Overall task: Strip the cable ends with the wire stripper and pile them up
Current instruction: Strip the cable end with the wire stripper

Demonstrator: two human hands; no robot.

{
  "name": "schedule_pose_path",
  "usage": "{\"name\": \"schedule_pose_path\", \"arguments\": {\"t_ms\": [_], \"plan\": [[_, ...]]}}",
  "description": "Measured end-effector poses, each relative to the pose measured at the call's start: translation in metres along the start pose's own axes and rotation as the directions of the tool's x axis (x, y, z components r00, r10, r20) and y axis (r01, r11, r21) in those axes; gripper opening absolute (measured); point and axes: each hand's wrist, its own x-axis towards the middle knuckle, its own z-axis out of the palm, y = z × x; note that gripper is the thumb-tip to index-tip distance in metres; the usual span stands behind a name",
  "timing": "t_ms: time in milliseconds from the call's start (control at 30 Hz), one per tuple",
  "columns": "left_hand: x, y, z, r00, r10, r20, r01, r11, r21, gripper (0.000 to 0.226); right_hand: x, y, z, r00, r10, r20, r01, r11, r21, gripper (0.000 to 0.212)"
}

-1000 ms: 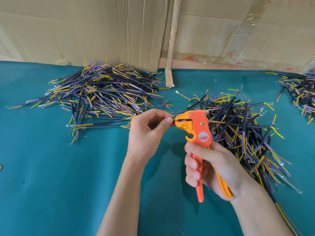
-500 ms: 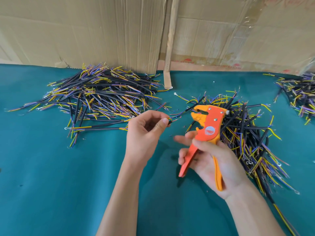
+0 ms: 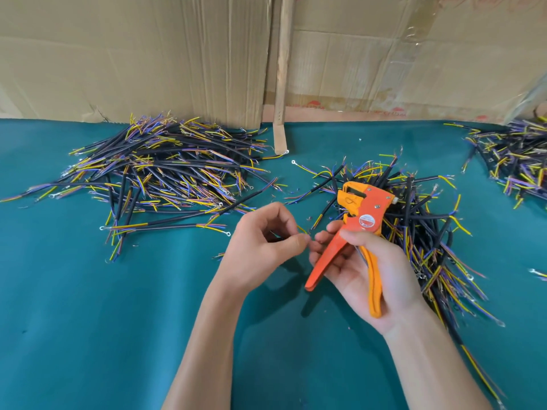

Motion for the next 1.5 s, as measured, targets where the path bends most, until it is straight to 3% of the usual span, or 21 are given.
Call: {"name": "schedule_pose_path", "arguments": {"t_ms": [100,467,833,1000,1167,1400,1500], "plan": [[-0.001,0.0008,-0.0011,0.999,-0.038,0.04,0.038,0.999,-0.019,0.014,0.0,-0.0007,0.0005,0.999,0.038,-0.017,-0.037,0.999,0.023,0.013],[-0.0015,-0.0023,-0.0007,0.999,-0.015,0.043,0.016,0.999,-0.035,0.002,0.001,0.0011,0.0026,0.999,0.022,0.039,-0.022,1.0,0.006,0.024],[-0.001,-0.0011,0.0003,0.999,-0.042,-0.003,0.042,0.999,-0.013,0.008,0.0019,0.001,0.0011,0.997,-0.065,0.041,0.065,0.998,0.008,0.029],[-0.0012,0.001,0.0003,0.999,-0.045,0.002,0.045,0.998,-0.037,0.008,0.0014,0.0033,0.0015,0.997,-0.068,0.03,0.07,0.996,-0.063,0.015],[-0.0022,0.0026,0.0003,0.999,-0.04,0.029,0.041,0.998,-0.04,0.007,0.0016,0.0013,0.0012,0.995,-0.099,0.025,0.099,0.994,-0.037,0.026],[-0.001,0.0022,-0.0008,0.998,-0.047,0.051,0.049,0.998,-0.038,0.012,-0.0014,-0.0014,0.0026,0.998,-0.035,0.044,0.036,0.999,-0.022,0.023],[0.0001,0.0006,-0.0013,0.998,-0.051,0.031,0.05,0.998,0.03,0.011,-0.0041,-0.003,0.0018,0.991,0.024,0.128,-0.029,0.999,0.038,0.021]]}}
